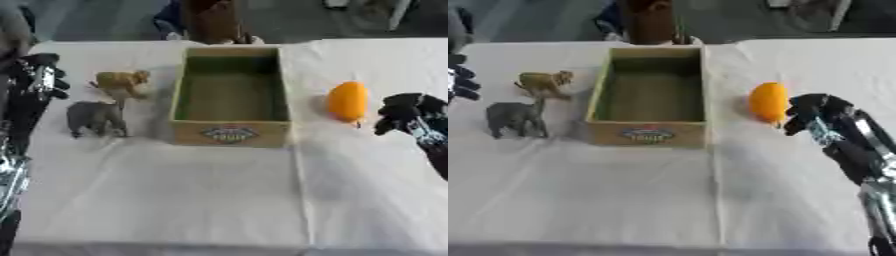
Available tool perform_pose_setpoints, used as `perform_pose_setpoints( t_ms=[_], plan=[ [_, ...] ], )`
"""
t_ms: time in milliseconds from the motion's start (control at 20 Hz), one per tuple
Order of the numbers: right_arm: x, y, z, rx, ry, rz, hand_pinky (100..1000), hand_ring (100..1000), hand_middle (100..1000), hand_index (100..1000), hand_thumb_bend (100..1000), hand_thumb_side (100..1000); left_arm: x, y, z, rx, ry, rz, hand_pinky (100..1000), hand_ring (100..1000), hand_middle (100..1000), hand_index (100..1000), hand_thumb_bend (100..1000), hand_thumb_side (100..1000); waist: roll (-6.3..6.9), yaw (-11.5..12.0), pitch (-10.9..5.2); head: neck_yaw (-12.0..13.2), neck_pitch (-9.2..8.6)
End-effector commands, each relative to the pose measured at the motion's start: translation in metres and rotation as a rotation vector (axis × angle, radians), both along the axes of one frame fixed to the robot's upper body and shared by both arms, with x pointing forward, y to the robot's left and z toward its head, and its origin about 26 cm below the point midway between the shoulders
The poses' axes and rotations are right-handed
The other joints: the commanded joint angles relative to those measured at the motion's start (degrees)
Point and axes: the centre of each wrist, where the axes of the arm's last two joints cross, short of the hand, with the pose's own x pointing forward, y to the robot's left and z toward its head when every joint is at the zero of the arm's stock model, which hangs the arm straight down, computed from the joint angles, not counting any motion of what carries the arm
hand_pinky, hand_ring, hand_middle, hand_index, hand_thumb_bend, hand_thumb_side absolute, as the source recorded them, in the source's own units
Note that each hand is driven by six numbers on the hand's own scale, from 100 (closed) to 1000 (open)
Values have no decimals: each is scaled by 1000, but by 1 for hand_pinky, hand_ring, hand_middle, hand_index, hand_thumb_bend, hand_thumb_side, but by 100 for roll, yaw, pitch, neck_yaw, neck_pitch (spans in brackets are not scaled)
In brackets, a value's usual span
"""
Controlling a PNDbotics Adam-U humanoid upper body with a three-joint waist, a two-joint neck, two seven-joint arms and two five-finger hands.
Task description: Pick up objects on the table and place them in the box.
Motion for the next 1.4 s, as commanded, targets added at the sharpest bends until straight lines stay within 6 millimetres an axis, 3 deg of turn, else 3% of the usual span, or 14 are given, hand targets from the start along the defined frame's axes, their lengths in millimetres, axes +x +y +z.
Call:
perform_pose_setpoints(
  t_ms=[50, 500, 650, 750, 1100, 1250, 1400],
  plan=[
    [0, -1, 10, -4, -31, 2, 560, 562, 588, 730, 100, 501, -1, 2, 11, 27, -31, 0, 522, 539, 528, 724, 100, 652, -4, 5, -69, 20, -19],
    [-1, -1, 10, -4, -31, 0, 536, 563, 588, 730, 100, 500, -1, 4, 13, 45, -37, 2, 524, 540, 529, 724, 101, 652, -5, 6, -72, 41, -28],
    [0, -2, 10, -5, -32, 0, 547, 562, 588, 730, 100, 501, -1, 7, 16, 97, -30, -14, 536, 554, 546, 729, 147, 651, 0, -6, -75, 37, -22],
    [-1, -2, 9, -8, -30, -2, 549, 563, 588, 729, 100, 501, -1, 12, 22, 201, -13, -51, 562, 592, 586, 751, 100, 528, 11, -20, -85, 43, -21],
    [-1, -3, 8, -14, -24, -2, 550, 563, 588, 729, 100, 501, 13, 44, 52, 682, 88, -144, 646, 663, 665, 813, 145, 397, 44, -52, -127, 39, 1],
    [-2, -3, 7, -17, -20, -1, 550, 564, 588, 730, 100, 502, 24, 57, 67, 915, 168, -209, 689, 693, 676, 822, 276, 353, 58, -73, -147, 47, 15],
    [-2, -3, 6, -19, -18, 4, 550, 564, 588, 730, 100, 502, 35, 69, 79, 1077, 248, -259, 709, 705, 685, 829, 313, 322, 62, -88, -160, 49, 31]
  ],
)
